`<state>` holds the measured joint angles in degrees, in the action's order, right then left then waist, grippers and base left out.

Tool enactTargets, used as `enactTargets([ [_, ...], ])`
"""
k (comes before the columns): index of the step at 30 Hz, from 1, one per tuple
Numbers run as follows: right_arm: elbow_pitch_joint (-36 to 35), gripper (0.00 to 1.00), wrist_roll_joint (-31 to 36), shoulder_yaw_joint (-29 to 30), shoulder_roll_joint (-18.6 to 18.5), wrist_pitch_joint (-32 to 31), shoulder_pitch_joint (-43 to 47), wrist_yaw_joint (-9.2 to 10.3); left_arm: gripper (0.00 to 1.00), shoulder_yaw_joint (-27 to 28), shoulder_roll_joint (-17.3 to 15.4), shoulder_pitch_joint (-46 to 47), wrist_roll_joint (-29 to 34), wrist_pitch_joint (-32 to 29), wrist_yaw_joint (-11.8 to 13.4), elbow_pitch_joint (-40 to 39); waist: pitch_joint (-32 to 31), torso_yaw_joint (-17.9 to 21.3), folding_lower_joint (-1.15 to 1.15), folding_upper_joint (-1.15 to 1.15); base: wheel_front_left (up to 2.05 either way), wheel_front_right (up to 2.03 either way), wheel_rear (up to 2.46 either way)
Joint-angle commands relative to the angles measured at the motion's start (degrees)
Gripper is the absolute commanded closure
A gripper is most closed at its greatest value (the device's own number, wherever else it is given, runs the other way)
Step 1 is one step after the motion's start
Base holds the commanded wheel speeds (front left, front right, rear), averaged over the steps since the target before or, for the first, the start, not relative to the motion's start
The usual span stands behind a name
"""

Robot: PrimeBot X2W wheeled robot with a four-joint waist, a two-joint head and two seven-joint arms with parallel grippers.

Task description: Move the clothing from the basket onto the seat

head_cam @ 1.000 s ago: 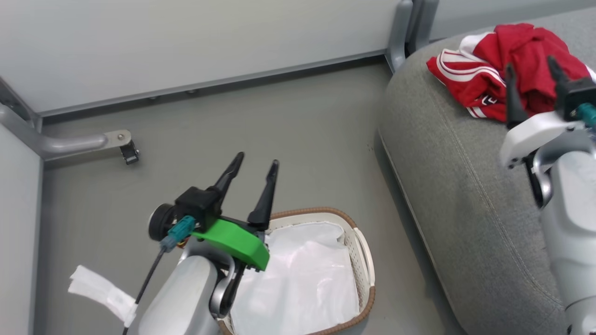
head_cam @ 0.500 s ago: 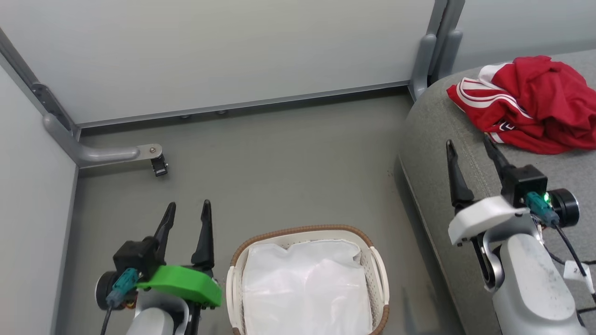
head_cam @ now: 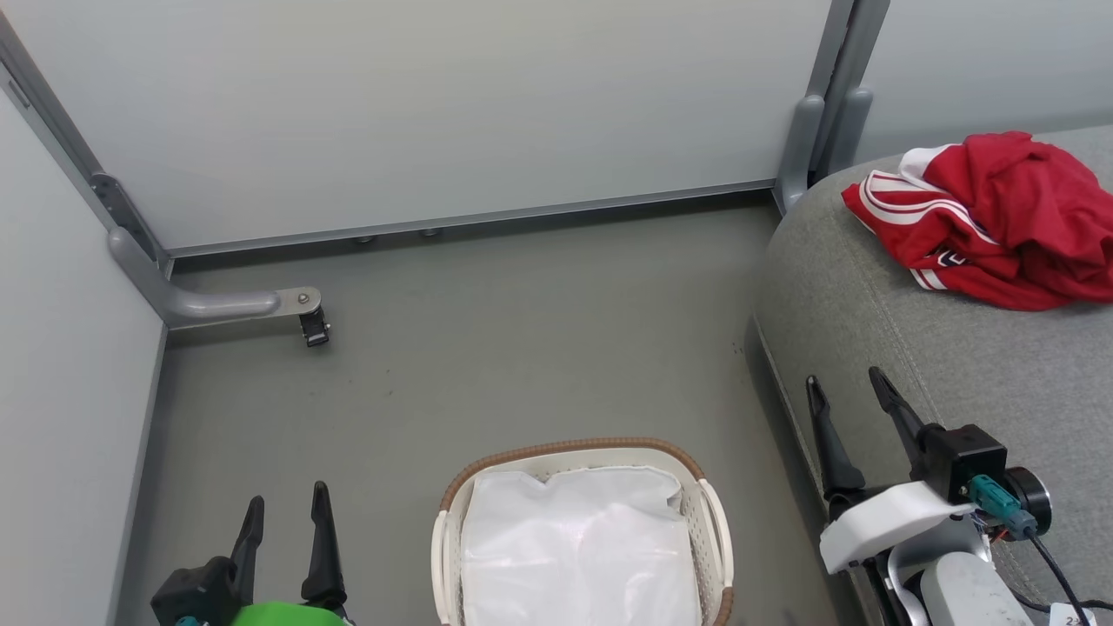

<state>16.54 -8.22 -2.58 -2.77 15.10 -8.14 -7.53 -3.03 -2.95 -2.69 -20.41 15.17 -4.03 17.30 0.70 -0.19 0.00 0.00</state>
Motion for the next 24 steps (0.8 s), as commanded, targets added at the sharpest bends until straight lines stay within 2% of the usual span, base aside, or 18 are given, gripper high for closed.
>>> enactTargets([
  [1,-0.54,0.0,-0.88,-0.57,-0.23,0.09,1.19,0.08,0.0,0.34,-0.01,-0.93,0.71,-0.05,-0.07,-0.15,-0.14,0.1,0.0,0.0,0.0,0.0,0.0],
  [24,-0.91,0.0,-1.52,-1.92,-0.23,0.09,3.44,0.08,0.0,-1.09,0.04,-1.86,0.16,-0.05,0.61,-0.13,-1.43,1.21,0.0,0.0,0.0,0.0,0.0],
])
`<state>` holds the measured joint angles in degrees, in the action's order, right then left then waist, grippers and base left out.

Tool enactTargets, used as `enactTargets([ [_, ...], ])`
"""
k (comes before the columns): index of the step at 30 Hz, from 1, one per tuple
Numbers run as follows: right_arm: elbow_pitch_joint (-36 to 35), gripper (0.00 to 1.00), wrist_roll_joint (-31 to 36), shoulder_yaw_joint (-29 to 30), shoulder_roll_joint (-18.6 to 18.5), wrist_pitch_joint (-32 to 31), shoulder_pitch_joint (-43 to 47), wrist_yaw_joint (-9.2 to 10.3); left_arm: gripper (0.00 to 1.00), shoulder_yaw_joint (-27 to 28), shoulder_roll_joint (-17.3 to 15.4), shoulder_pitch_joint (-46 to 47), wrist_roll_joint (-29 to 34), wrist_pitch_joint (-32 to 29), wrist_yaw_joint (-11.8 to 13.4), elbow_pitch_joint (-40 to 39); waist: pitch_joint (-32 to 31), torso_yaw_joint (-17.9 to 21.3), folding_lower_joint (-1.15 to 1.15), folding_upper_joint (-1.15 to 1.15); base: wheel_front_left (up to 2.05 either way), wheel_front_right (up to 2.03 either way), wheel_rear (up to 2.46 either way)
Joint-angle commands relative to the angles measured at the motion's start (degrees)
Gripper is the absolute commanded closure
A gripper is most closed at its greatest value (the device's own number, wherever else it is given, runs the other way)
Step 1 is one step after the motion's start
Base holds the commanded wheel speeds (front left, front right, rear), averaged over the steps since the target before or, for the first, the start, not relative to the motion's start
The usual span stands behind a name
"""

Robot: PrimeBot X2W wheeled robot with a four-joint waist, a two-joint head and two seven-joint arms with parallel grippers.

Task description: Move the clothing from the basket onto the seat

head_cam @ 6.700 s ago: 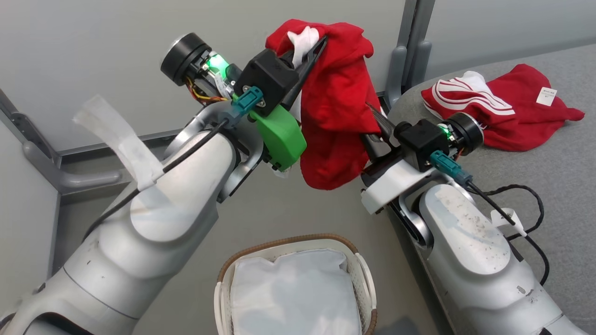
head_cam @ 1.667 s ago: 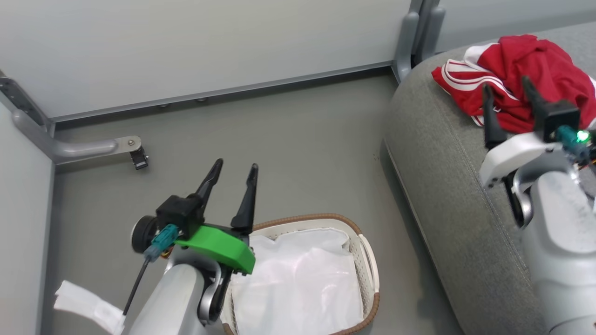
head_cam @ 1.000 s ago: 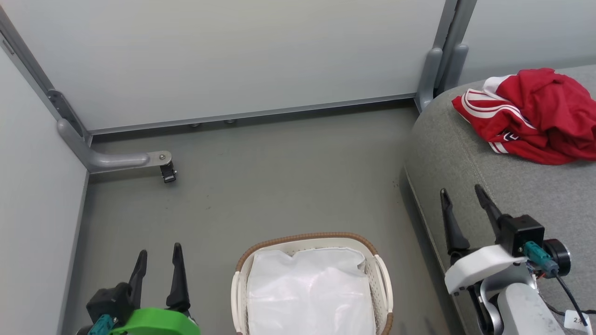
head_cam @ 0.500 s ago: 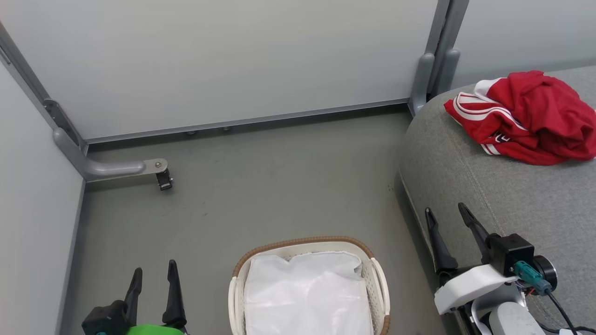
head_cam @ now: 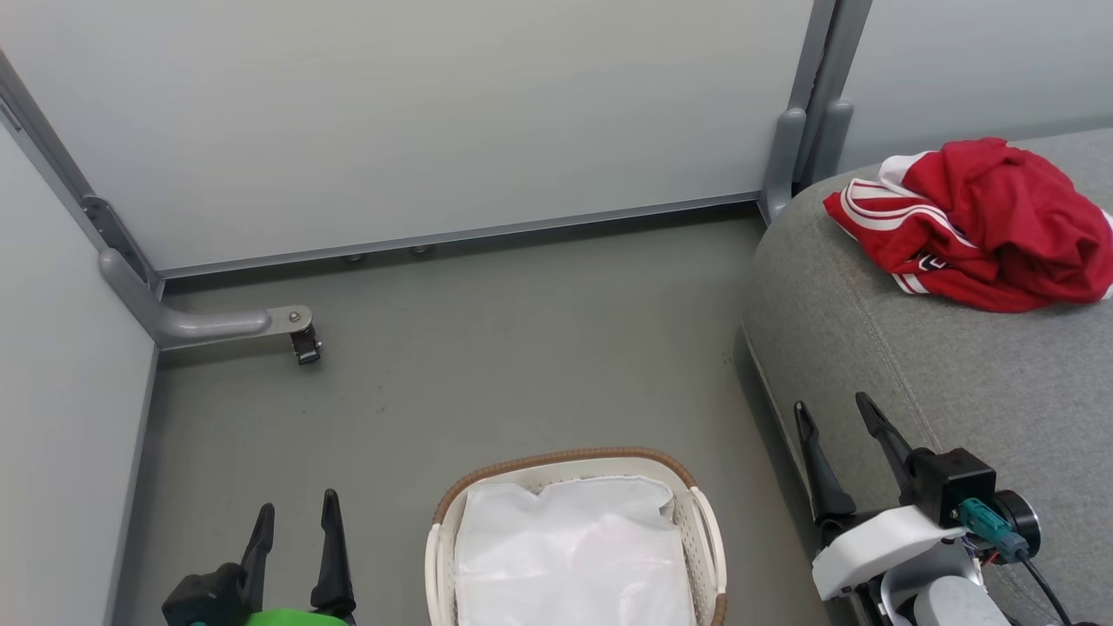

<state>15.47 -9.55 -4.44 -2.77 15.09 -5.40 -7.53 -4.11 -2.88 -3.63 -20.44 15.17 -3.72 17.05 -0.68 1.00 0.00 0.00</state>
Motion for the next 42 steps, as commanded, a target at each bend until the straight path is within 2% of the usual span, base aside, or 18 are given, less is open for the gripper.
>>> enactTargets([
  [1,0.17,0.0,-0.28,-0.09,-0.23,0.1,0.74,0.08,0.0,0.02,-0.03,-0.94,0.19,-0.05,0.3,0.13,-0.09,0.02,0.0,0.0,0.0,0.0,0.0],
  [9,0.51,0.0,-0.64,-0.36,-0.23,0.1,1.2,0.08,0.0,0.02,-0.03,-0.95,0.43,-0.05,-0.37,0.24,-0.31,-0.03,0.0,0.0,0.0,0.0,0.0],
  [10,0.39,1.0,-0.2,-0.33,0.0,0.0,0.33,0.0,1.0,0.07,0.01,-0.27,0.03,0.0,-0.24,0.11,-0.31,-0.03,0.0,0.0,0.0,0.0,0.0],
  [14,1.98,1.0,-0.33,-0.37,0.27,-0.05,1.08,0.0,1.0,0.07,0.13,-0.48,-0.28,-0.07,-0.25,1.82,-0.32,-0.04,0.0,0.0,0.0,0.0,0.0],
  [42,0.64,1.0,-28.83,3.01,-0.29,-6.98,0.3,0.02,1.0,3.73,0.07,3.3,-24.66,-7.44,-1.47,0.09,-0.06,-0.25,0.0,0.0,0.0,0.0,0.0],
])
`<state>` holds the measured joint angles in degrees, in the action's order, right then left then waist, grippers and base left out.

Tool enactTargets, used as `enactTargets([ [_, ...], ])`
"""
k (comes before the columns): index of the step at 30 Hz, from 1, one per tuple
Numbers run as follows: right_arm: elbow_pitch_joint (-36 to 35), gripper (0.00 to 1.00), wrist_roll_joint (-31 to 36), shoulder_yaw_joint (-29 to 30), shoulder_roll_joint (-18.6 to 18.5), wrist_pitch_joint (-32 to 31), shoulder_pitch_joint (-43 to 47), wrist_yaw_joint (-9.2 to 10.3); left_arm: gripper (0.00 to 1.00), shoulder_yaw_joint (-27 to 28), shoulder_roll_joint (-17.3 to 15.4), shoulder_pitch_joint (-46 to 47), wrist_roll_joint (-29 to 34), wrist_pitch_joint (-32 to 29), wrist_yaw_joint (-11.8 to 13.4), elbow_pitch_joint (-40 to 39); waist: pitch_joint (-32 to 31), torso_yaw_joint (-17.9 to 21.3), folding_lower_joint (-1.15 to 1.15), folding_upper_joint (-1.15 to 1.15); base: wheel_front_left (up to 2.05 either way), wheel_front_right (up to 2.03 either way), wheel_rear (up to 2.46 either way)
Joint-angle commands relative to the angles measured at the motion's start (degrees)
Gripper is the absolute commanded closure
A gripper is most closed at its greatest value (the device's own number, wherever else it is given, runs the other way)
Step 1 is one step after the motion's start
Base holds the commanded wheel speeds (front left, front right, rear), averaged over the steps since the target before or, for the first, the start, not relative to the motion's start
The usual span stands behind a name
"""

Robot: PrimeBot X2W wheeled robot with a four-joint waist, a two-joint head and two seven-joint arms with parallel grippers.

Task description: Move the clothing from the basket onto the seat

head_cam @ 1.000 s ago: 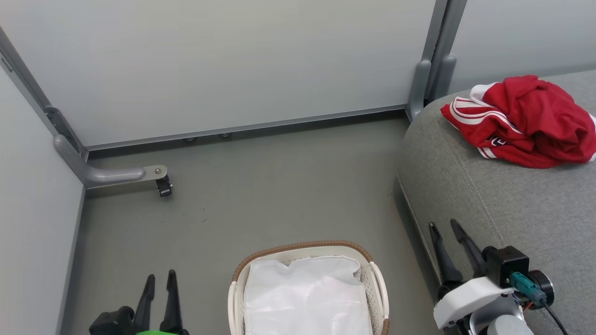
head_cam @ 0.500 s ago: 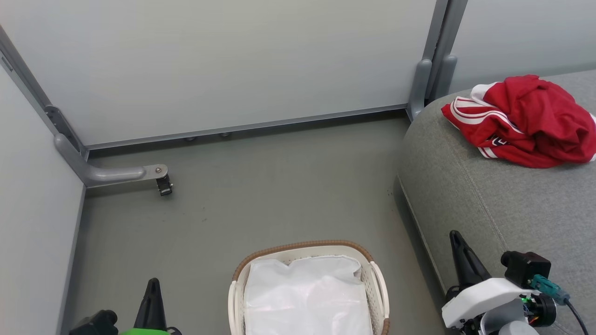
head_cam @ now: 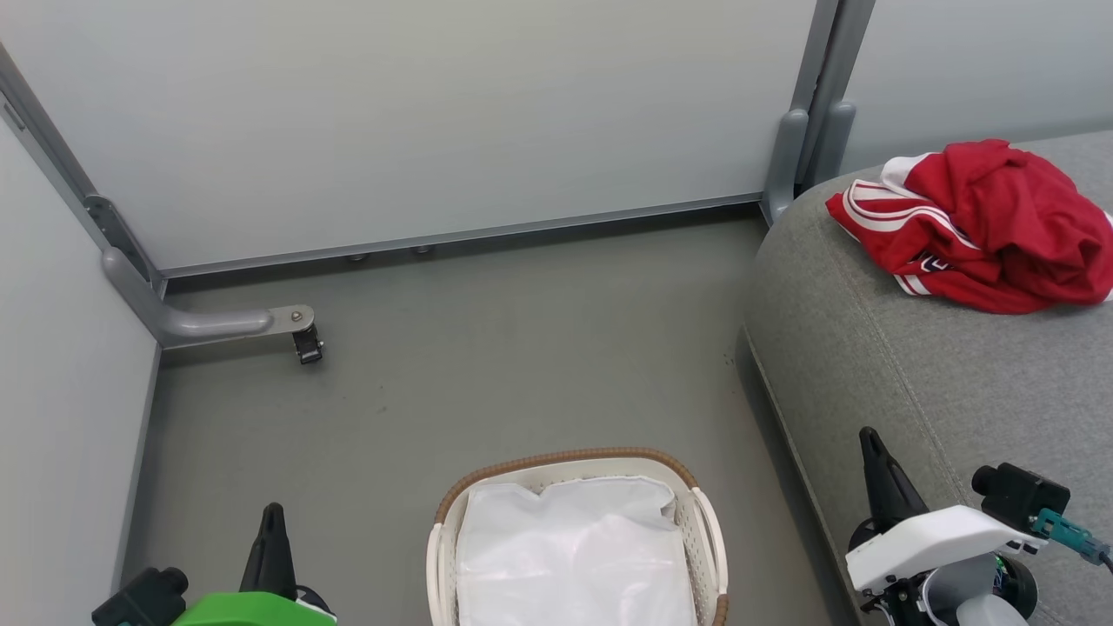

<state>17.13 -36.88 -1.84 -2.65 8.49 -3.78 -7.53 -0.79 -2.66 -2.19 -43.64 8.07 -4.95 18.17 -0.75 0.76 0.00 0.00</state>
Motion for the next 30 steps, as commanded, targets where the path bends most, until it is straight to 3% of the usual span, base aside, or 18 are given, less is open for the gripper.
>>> enactTargets([
  [1,-1.06,1.0,-2.46,0.53,-0.43,-0.59,-1.34,0.02,1.0,0.51,-0.16,1.98,-2.27,-0.58,-0.28,-1.09,0.02,-0.01,0.0,0.0,0.0,0.0,0.0],
  [30,-2.02,1.0,-23.51,3.34,-0.65,-6.04,-1.98,0.03,1.0,3.26,-0.23,4.83,-20.51,-6.1,-1.23,-2.41,0.28,-0.23,0.0,0.0,0.0,0.0,0.0],
])
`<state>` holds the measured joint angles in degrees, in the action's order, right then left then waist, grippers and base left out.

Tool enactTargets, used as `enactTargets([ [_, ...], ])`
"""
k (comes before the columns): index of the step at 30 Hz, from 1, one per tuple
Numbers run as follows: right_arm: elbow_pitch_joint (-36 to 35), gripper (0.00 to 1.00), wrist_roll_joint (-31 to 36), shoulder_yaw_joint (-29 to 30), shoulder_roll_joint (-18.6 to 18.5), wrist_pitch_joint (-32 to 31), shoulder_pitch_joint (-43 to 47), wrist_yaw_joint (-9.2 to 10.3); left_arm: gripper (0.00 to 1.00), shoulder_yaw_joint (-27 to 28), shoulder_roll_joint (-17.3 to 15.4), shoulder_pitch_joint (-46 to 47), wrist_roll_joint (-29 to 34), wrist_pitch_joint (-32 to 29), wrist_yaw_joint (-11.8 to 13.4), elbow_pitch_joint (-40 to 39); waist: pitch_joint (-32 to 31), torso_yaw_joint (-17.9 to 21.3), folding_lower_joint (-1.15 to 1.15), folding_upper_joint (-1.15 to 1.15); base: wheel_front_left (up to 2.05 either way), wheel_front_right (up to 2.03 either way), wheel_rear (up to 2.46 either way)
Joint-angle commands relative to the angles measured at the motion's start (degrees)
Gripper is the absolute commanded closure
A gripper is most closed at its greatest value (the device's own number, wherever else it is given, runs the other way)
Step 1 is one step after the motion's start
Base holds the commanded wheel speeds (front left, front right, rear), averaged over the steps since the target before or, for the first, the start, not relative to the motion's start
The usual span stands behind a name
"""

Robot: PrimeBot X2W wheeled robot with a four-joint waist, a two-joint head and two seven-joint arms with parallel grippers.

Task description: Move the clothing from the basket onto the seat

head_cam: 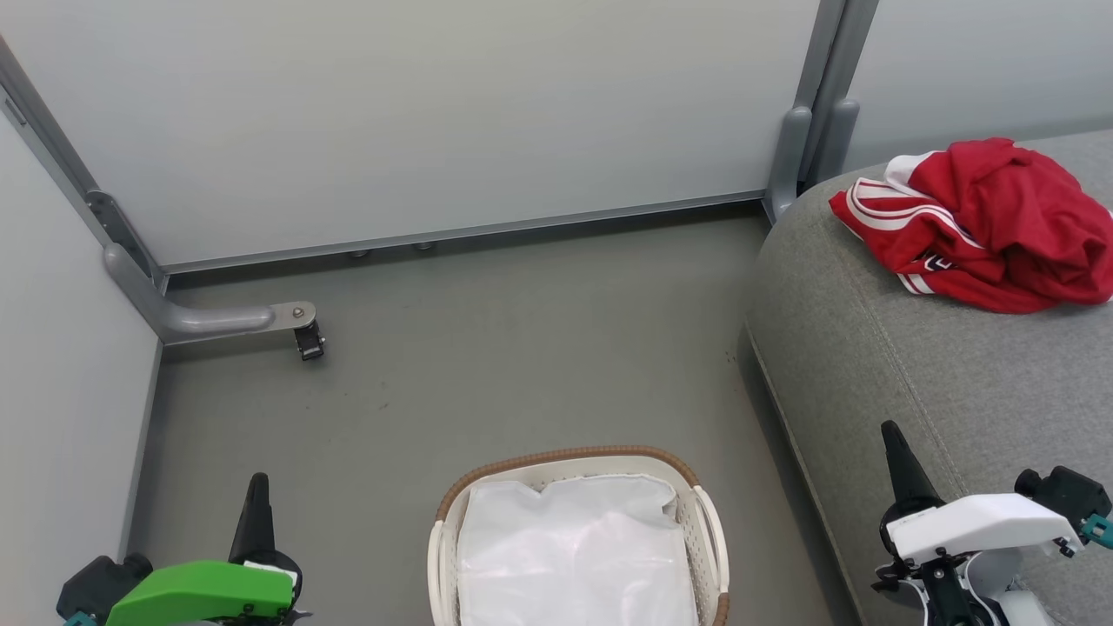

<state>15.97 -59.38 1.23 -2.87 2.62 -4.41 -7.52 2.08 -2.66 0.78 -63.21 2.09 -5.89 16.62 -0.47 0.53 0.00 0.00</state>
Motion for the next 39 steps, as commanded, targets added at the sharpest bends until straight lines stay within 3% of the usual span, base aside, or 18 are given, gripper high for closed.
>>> enactTargets([
  [1,-0.88,1.0,-1.69,0.37,-0.44,-0.36,-1.36,0.03,1.0,0.5,-0.23,1.95,-1.48,-0.33,-0.31,-0.91,0.01,-0.01,0.0,0.0,0.0,0.0,0.0],
  [39,-1.71,1.0,-22.2,3.36,-0.46,-5.9,-1.82,0.04,1.0,3.12,-0.31,4.49,-19.42,-5.76,-1.25,-2.08,0.38,-0.31,0.0,0.0,0.0,0.0,0.0],
])
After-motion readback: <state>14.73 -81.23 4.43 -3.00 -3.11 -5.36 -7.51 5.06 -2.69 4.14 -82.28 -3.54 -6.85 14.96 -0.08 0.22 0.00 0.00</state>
